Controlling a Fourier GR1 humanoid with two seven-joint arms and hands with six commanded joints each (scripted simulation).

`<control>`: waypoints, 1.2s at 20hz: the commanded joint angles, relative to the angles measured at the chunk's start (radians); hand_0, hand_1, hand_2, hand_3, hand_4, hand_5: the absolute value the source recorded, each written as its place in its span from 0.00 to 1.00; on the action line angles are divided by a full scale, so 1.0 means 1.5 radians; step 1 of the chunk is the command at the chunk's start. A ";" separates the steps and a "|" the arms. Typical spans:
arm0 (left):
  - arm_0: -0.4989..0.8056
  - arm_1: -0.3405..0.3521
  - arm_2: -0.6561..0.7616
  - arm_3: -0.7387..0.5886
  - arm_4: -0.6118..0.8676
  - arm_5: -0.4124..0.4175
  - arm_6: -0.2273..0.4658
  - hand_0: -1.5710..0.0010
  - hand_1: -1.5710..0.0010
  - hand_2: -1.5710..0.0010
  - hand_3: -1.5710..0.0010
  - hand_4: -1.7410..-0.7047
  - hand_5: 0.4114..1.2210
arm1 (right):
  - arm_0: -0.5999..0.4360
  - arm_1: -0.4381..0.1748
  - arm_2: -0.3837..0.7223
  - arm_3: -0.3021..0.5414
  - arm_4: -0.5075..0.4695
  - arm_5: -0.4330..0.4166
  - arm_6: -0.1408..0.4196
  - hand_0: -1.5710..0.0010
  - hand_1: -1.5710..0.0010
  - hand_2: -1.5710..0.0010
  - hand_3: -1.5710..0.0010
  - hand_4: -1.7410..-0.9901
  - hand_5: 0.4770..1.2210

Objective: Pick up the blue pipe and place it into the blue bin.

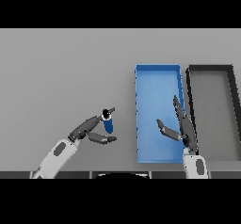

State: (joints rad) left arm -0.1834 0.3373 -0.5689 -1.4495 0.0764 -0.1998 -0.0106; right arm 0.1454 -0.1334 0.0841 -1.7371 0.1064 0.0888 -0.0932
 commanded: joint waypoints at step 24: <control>-0.030 -0.113 -0.010 -0.038 0.033 0.048 -0.121 0.03 0.02 0.02 0.08 0.02 0.98 | -0.010 -0.011 -0.005 0.014 0.012 -0.001 -0.006 1.00 1.00 1.00 1.00 0.68 0.20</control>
State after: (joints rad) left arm -0.2294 0.1675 -0.5834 -1.5068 0.1279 -0.1294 -0.1925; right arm 0.1307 -0.1505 0.0771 -1.7168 0.1246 0.0876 -0.1024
